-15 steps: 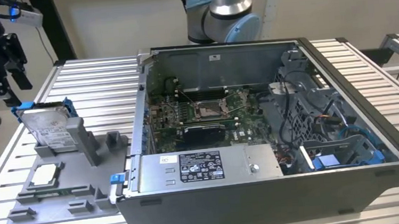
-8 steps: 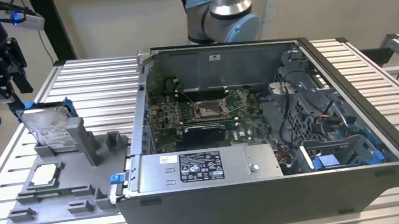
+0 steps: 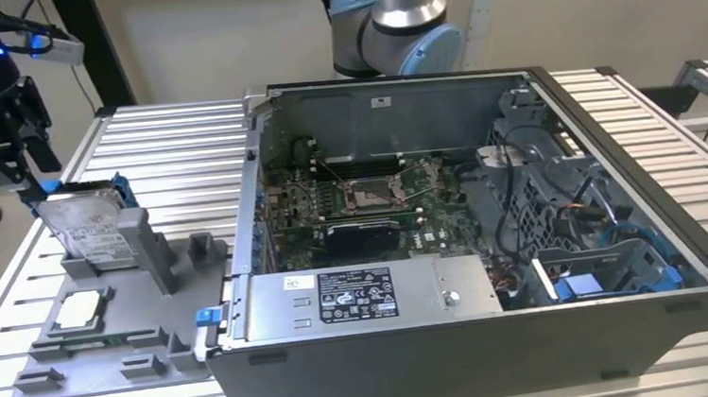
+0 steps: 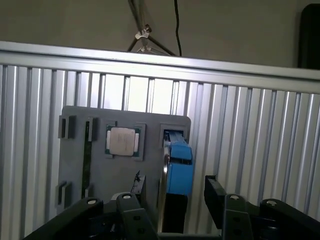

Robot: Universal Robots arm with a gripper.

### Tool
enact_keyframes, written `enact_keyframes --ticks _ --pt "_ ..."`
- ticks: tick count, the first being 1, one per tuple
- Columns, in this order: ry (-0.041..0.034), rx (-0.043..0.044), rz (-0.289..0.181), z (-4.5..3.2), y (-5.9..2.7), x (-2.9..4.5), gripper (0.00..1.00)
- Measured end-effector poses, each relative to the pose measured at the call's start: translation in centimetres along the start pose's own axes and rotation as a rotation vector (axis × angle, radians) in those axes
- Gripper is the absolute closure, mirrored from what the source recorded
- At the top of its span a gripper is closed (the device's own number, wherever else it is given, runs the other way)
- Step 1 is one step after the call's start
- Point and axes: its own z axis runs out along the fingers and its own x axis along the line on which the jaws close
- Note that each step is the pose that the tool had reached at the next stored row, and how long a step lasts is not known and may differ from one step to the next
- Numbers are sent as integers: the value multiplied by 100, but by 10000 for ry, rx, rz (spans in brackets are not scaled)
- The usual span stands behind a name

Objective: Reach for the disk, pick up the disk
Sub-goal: 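Pick up the disk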

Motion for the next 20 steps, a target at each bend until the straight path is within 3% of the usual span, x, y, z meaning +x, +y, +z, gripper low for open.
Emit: enact_keyframes --ticks 5,20 --pt "-5 -74 0 69 -1 0 0" --pt "-20 -159 82 297 -3 -6 0"
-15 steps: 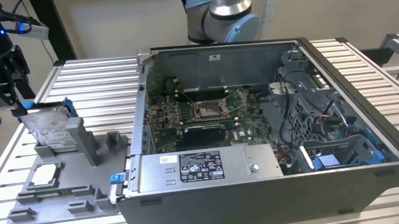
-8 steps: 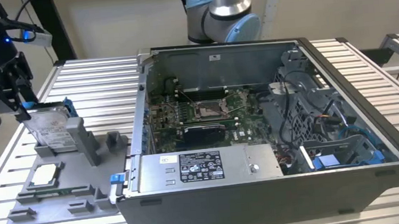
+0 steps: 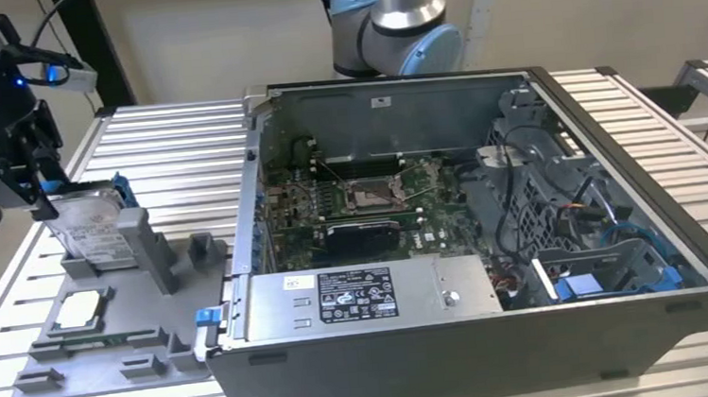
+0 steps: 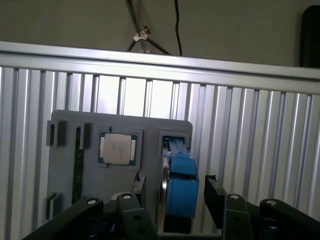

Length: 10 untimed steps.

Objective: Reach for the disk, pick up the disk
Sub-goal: 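Pick up the disk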

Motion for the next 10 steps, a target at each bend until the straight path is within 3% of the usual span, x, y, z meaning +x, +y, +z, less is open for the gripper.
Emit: enact_keyframes --ticks 6,10 --pt "-21 1 442 84 5 -2 0" --pt "-22 39 490 144 8 -5 0"
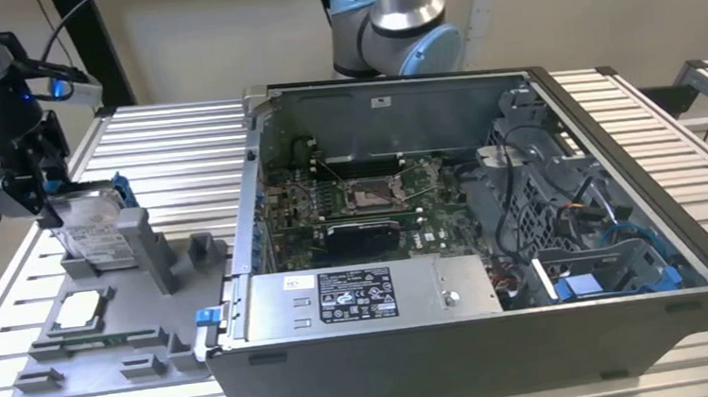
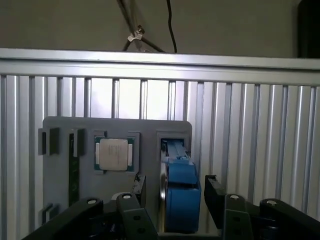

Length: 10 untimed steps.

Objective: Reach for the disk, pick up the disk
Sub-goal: 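Pick up the disk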

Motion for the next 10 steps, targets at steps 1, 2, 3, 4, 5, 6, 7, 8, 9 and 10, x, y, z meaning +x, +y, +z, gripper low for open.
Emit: enact_keyframes --ticks 1,2,3,4,5,6,7,8,9,10 --pt "1 19 0 15 0 0 0" --pt "1 34 -1 34 -1 0 0" --pt "0 46 -1 51 -1 0 0" --pt "0 54 0 70 -2 0 0" --pt "1 55 2 86 -2 -1 0" --pt "1 56 9 102 -2 -1 0" --pt "1 55 17 113 -2 -1 0" --pt "1 55 26 126 -3 -1 0" --pt "1 55 38 135 -3 -1 0" --pt "1 55 52 142 -3 -1 0"
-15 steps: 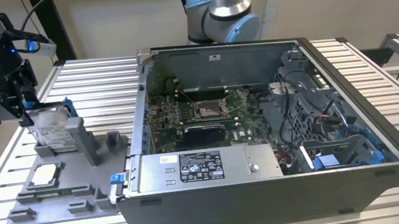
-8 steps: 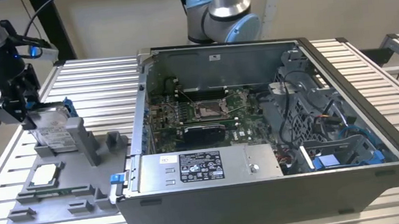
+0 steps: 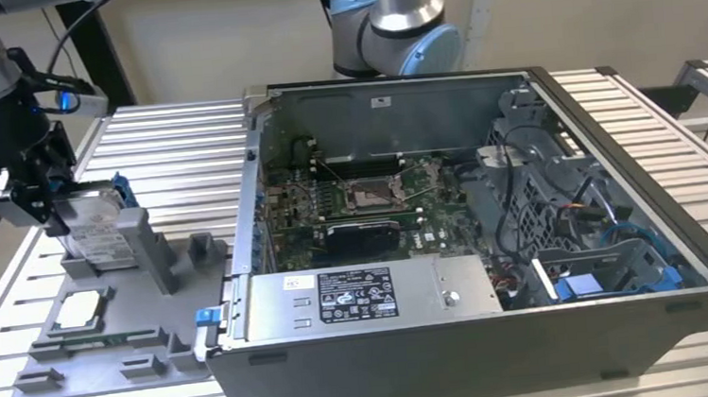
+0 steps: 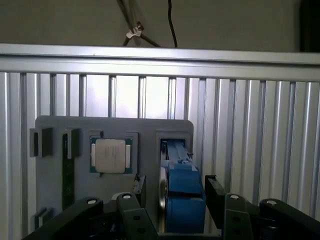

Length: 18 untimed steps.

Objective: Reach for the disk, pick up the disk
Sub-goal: 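Pick up the disk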

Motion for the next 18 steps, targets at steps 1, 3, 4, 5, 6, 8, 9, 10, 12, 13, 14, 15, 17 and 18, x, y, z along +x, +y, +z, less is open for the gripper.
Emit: enact_keyframes --ticks 1,3,4,5,6,8,9,10,12,13,14,15,17,18 --pt "0 -2 8 2 0 0 0" --pt "1 -3 8 2 0 0 0" --pt "0 -3 8 3 0 0 0" --pt "-1 0 8 5 0 0 0" --pt "-1 -1 8 5 0 0 0" --pt "0 0 8 6 0 0 0" --pt "-1 0 8 7 0 0 100" --pt "-1 0 8 7 0 0 100" --pt "0 0 8 7 0 0 100" --pt "-1 -1 9 8 0 0 100" --pt "-1 -1 8 8 0 0 100" --pt "0 -1 8 8 0 0 100" --pt "0 -1 8 9 0 0 100" --pt "0 -1 8 9 0 0 100"
